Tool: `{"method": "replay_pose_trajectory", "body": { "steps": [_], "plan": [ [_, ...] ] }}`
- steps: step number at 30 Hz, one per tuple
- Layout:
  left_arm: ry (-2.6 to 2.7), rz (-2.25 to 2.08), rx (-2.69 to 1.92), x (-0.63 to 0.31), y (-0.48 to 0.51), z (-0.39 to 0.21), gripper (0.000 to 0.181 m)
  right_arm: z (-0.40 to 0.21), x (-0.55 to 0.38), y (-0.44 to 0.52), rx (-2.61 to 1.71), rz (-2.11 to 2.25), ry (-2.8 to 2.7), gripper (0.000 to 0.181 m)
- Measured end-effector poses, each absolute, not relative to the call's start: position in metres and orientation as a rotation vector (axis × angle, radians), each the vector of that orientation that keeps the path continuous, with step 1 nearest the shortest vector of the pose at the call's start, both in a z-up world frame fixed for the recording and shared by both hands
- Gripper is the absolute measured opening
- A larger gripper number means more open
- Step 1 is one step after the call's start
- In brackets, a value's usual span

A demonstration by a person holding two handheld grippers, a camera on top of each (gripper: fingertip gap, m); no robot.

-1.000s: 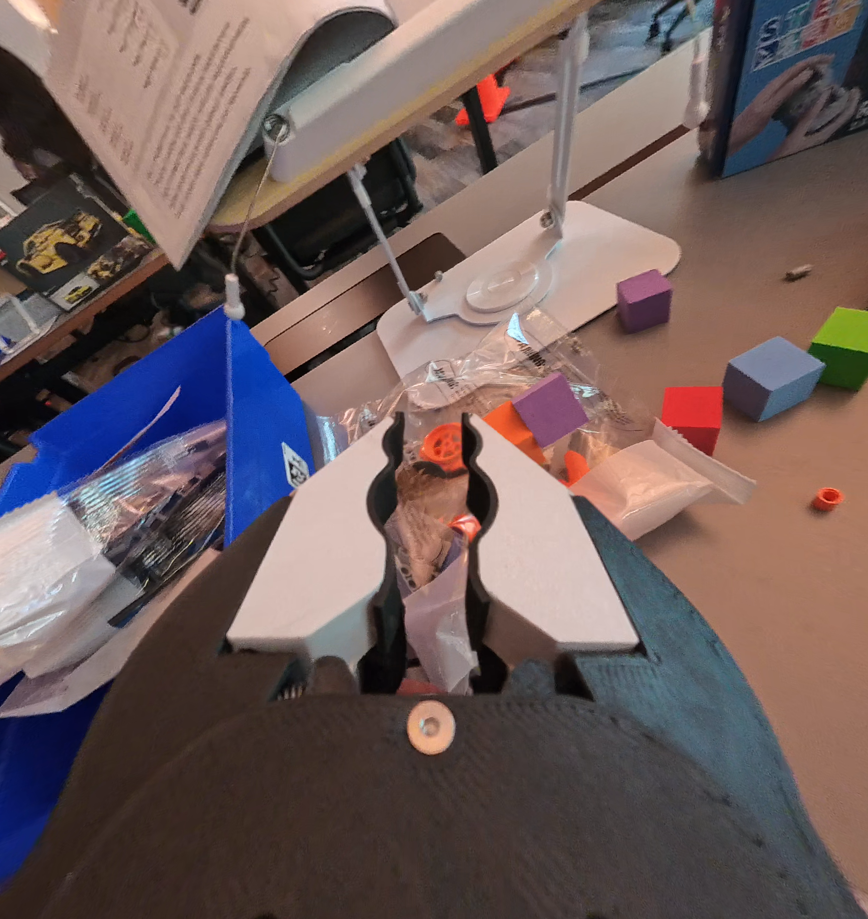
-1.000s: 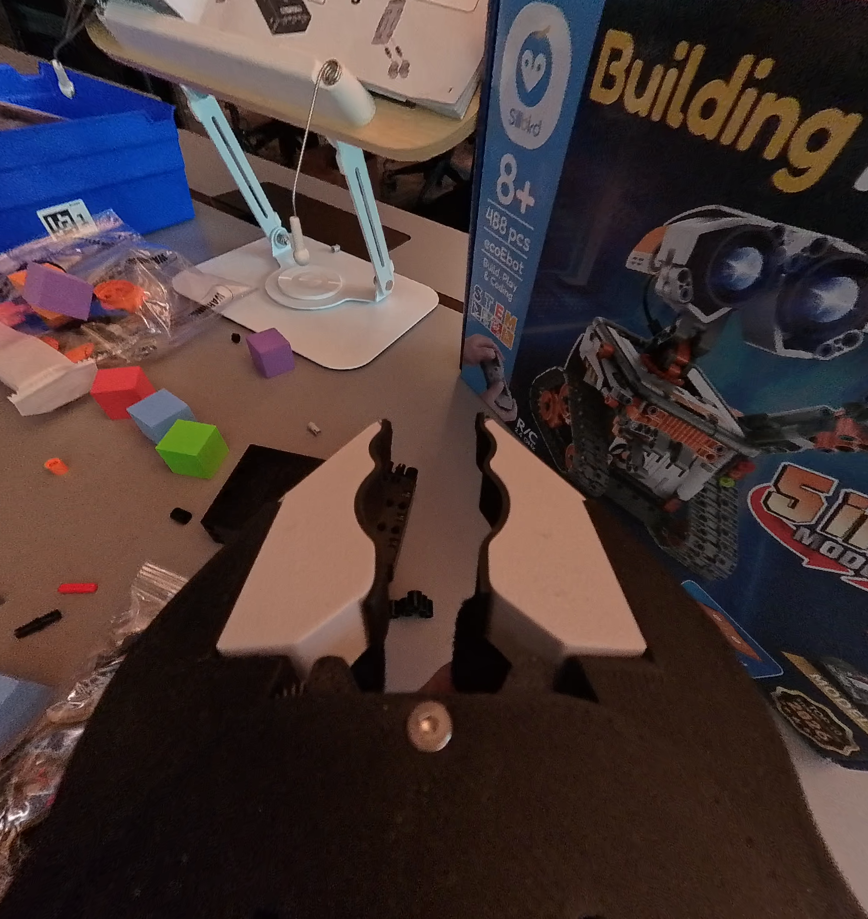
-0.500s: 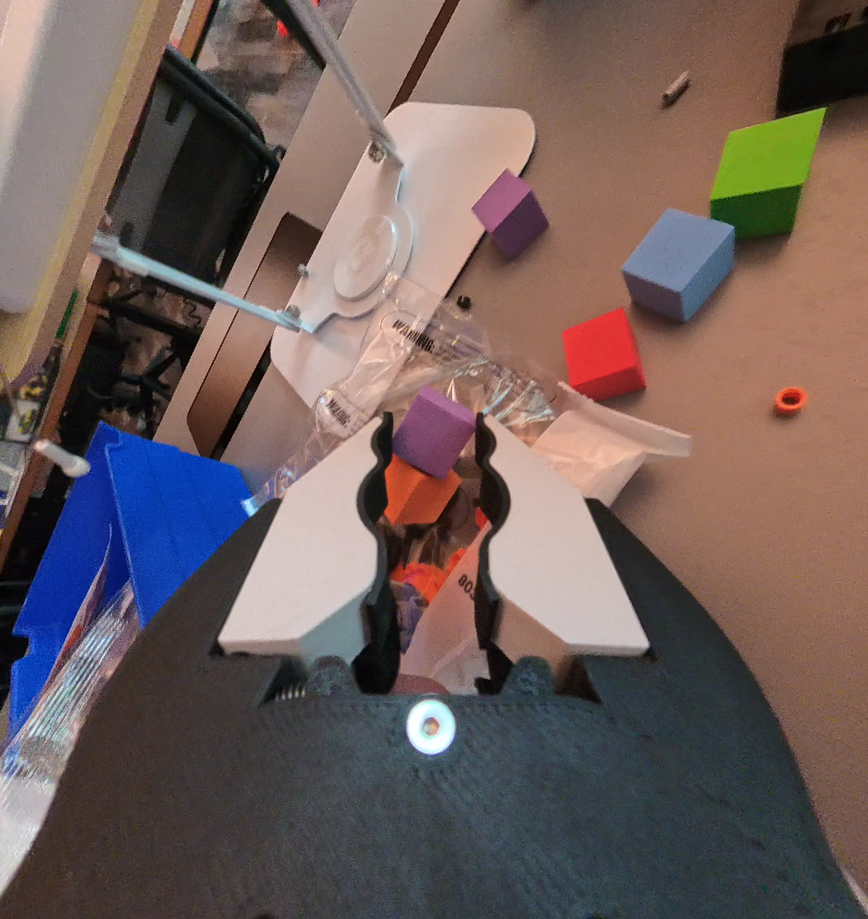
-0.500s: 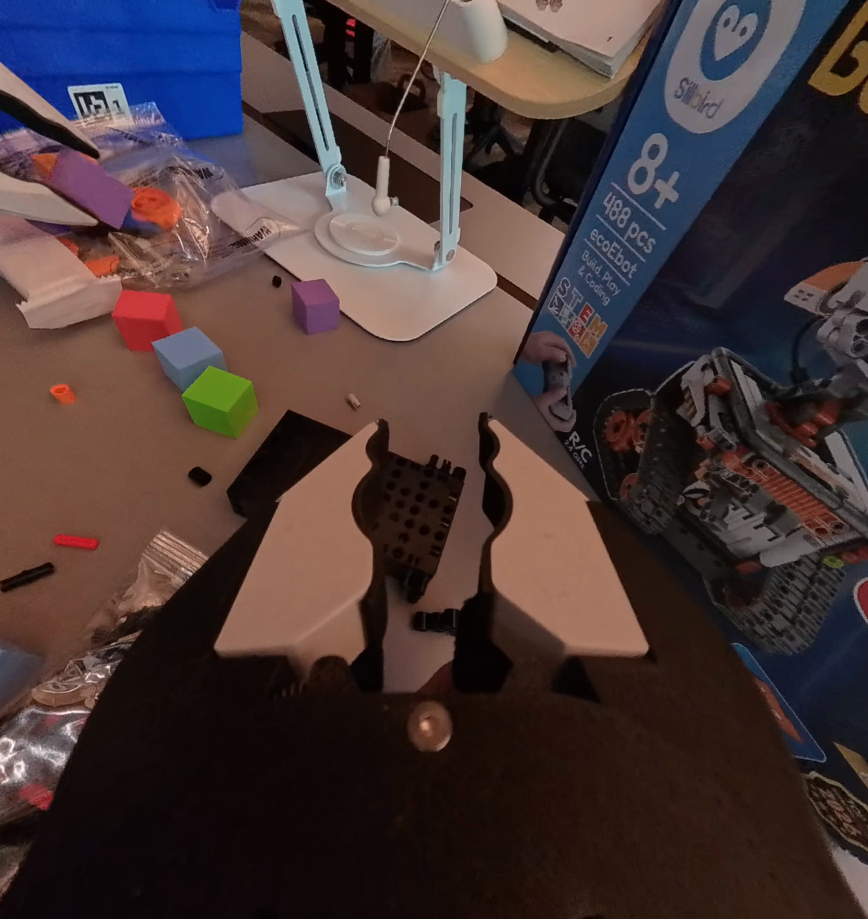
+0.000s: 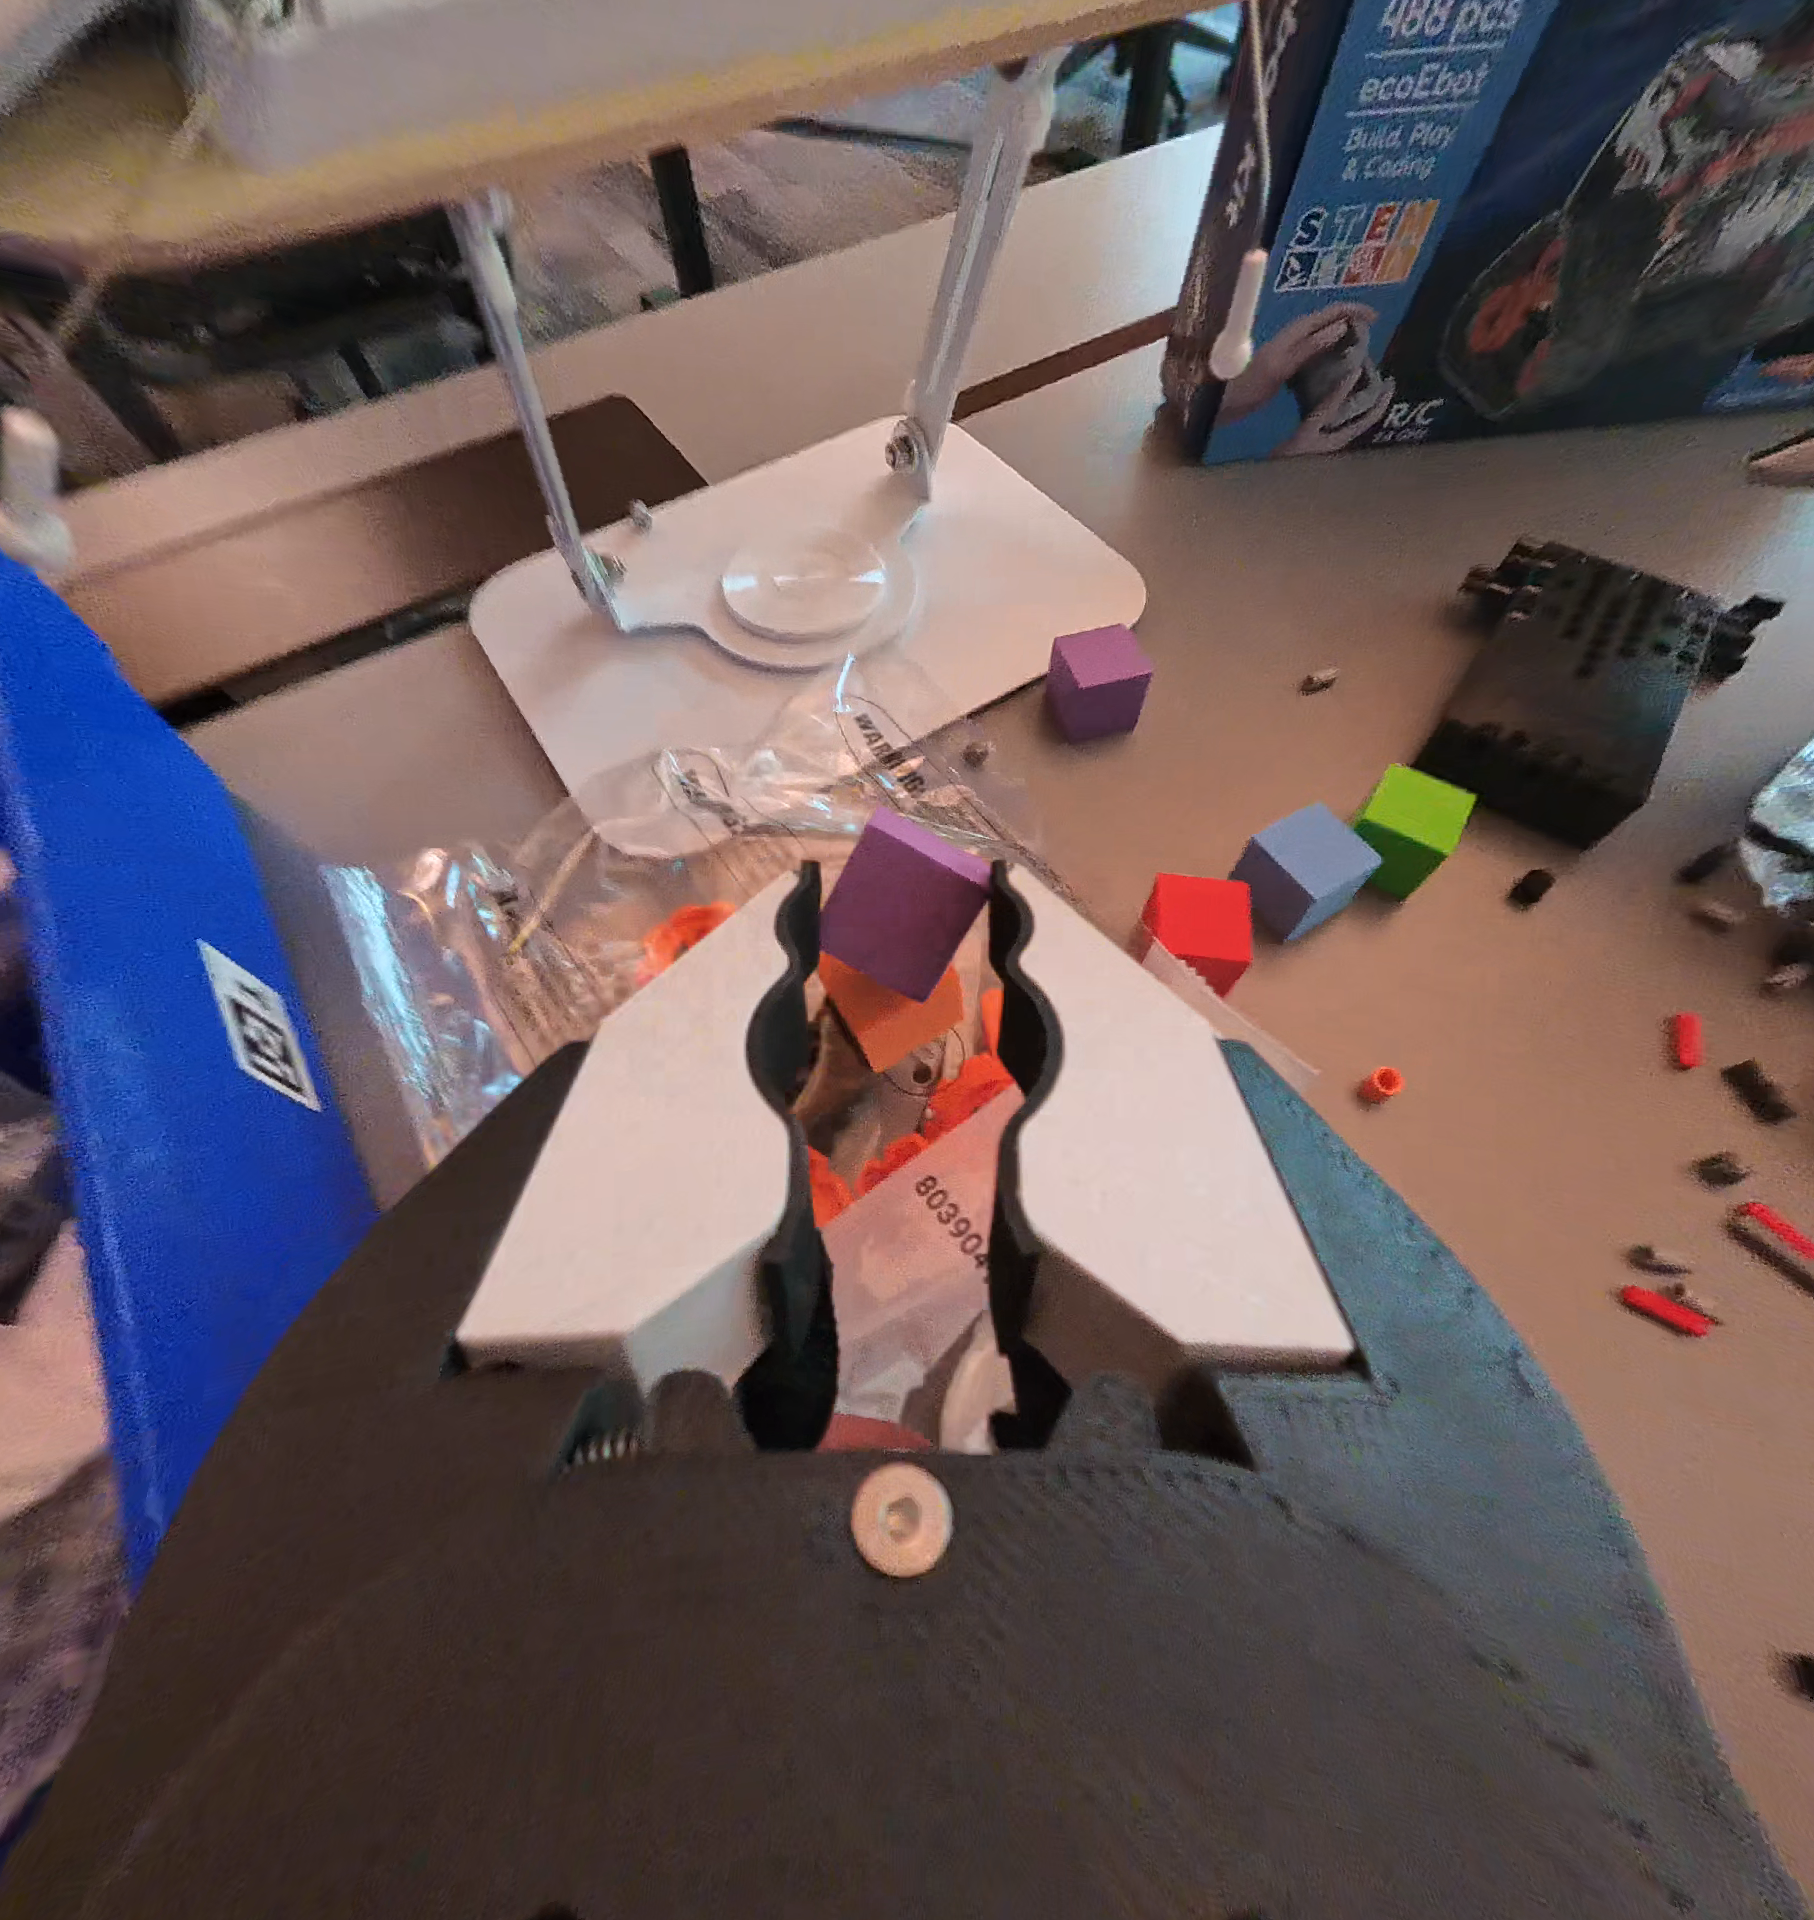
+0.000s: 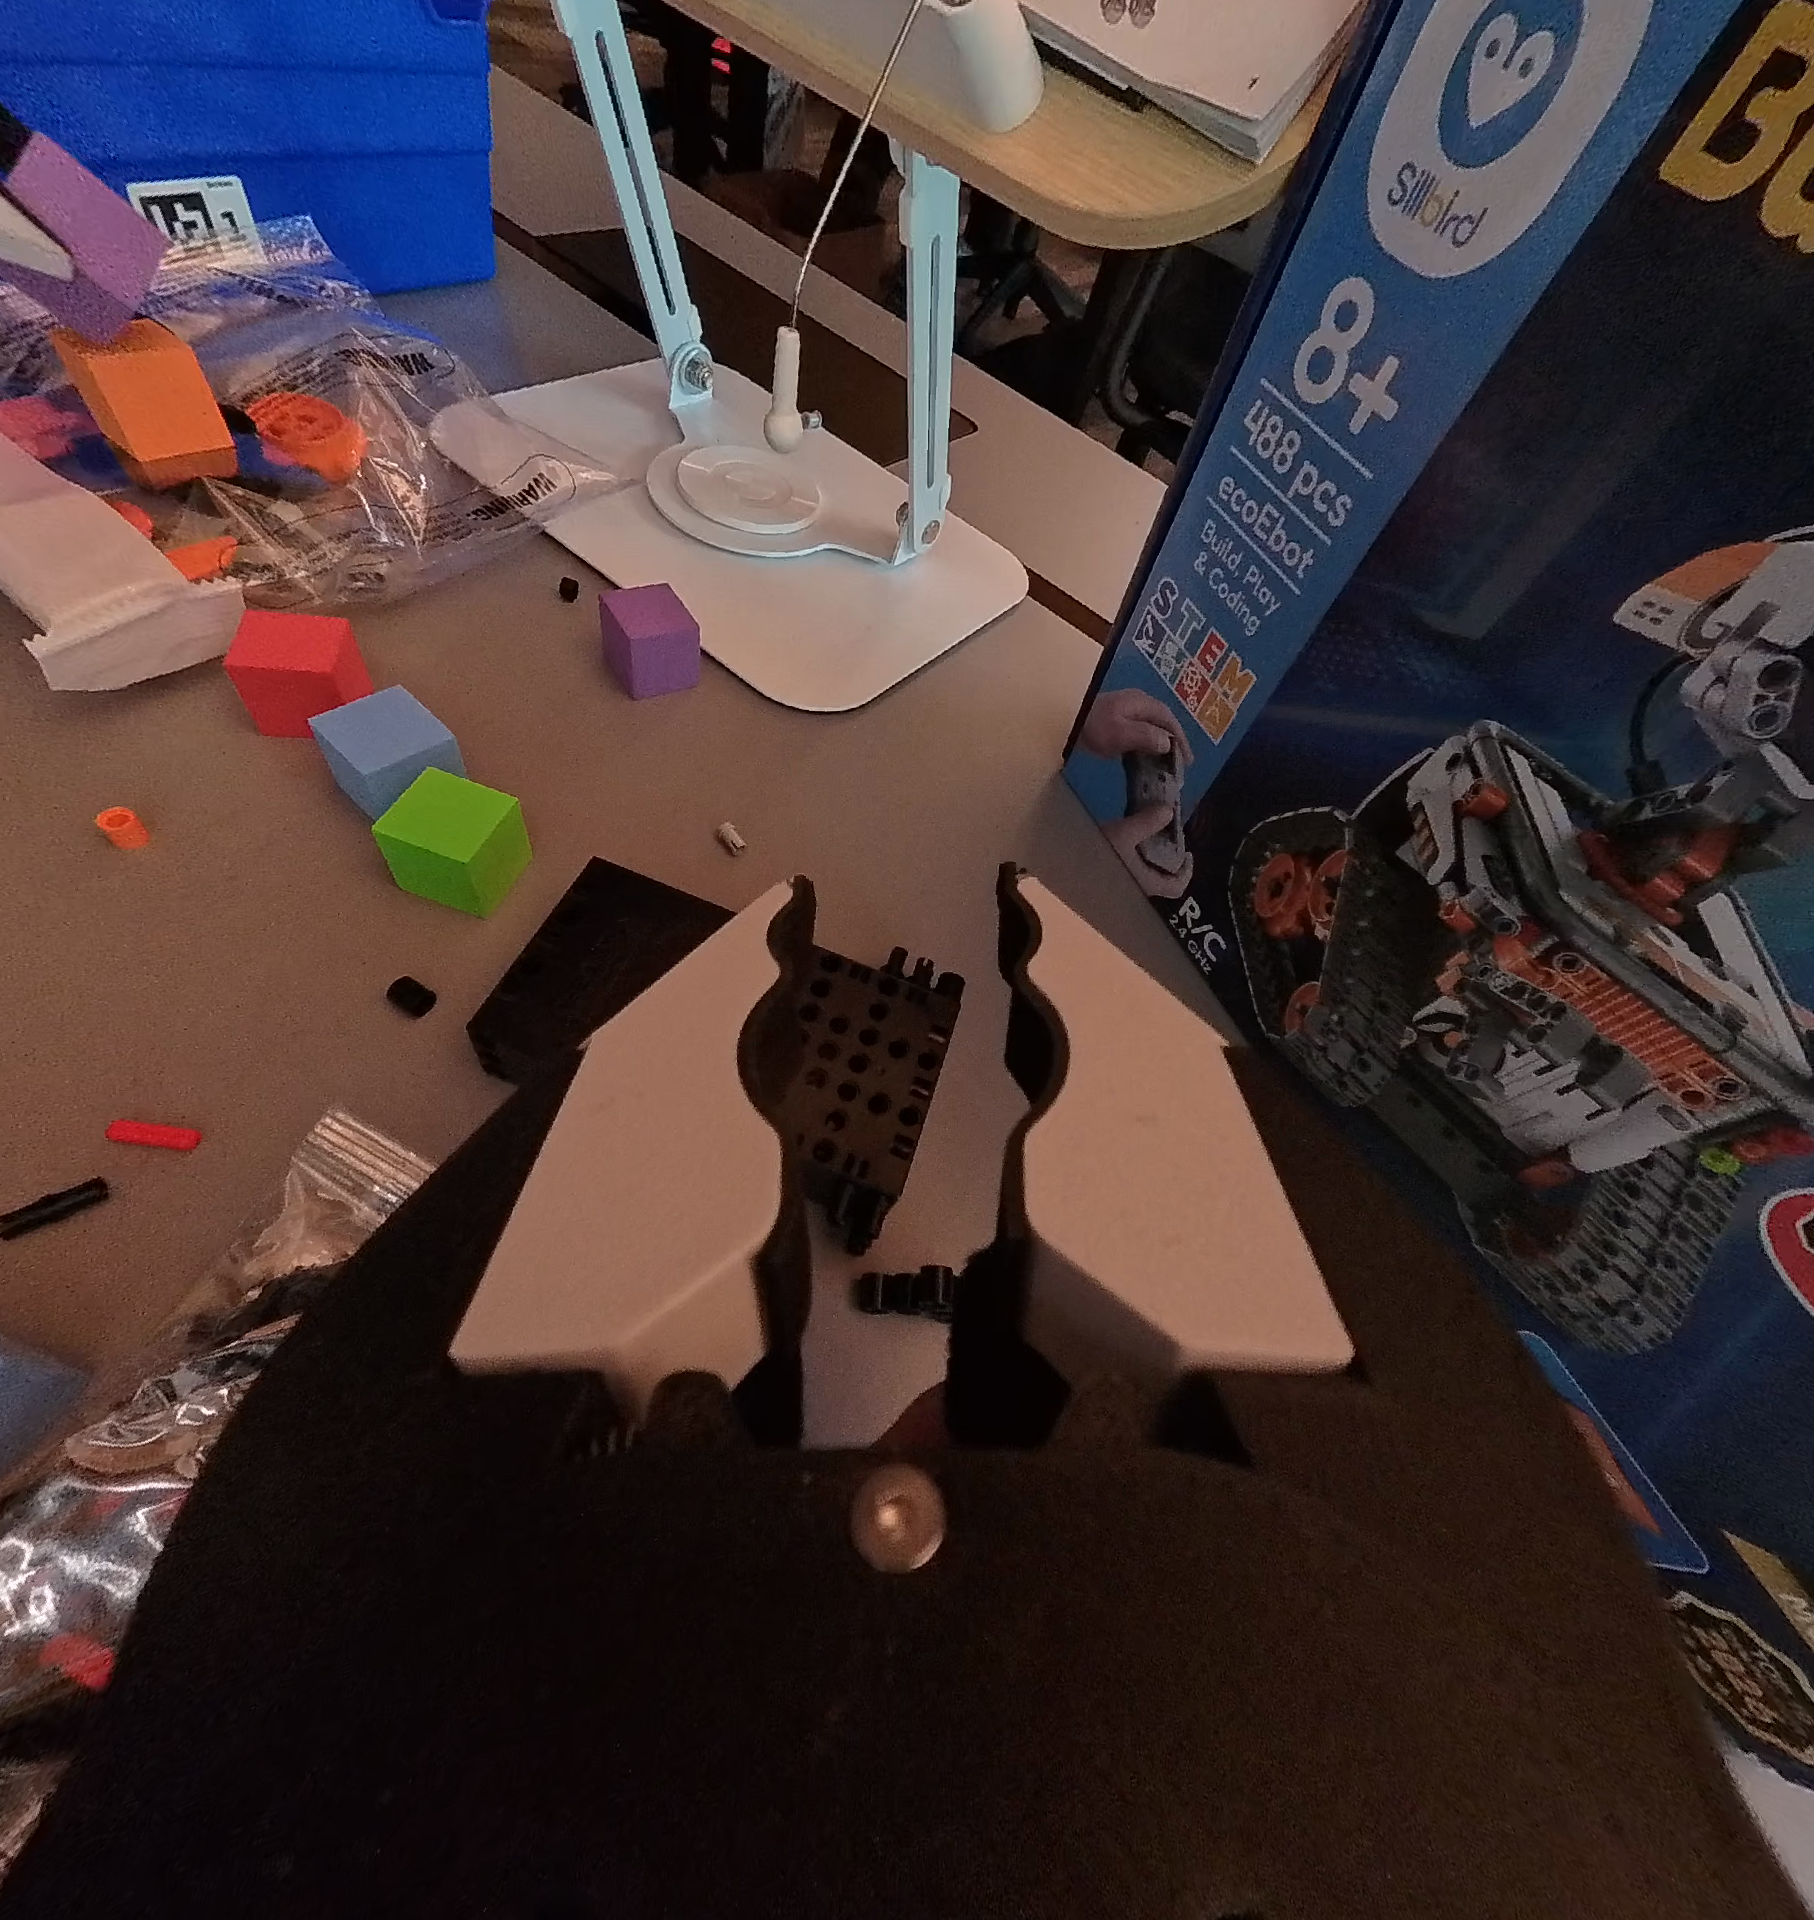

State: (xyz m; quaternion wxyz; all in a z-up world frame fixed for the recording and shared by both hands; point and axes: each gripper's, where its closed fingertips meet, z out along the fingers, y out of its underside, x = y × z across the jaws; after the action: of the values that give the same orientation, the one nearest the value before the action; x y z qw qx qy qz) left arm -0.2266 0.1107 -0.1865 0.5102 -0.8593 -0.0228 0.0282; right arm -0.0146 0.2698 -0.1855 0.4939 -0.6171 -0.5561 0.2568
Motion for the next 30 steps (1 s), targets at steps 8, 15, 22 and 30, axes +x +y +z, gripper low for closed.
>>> {"method": "replay_pose_trajectory", "body": {
  "steps": [8, 15, 22, 30],
  "plan": [
    [-0.146, -0.061, -1.98, -0.229, 0.115, -0.18, 0.03, -0.183, -0.015, 0.269, -1.495, 0.638, -1.341, 0.035],
    [-0.173, -0.061, -2.036, -0.234, 0.112, -0.198, 0.029, -0.183, -0.015, 0.268, -1.493, 0.646, -1.339, 0.035],
    [-0.151, 0.004, -2.046, -0.238, 0.106, -0.199, 0.025, -0.181, -0.014, 0.269, -1.492, 0.649, -1.336, 0.035],
    [-0.133, 0.032, -2.066, -0.239, 0.111, -0.204, 0.024, -0.181, -0.013, 0.269, -1.492, 0.651, -1.332, 0.034]
  ]
}}
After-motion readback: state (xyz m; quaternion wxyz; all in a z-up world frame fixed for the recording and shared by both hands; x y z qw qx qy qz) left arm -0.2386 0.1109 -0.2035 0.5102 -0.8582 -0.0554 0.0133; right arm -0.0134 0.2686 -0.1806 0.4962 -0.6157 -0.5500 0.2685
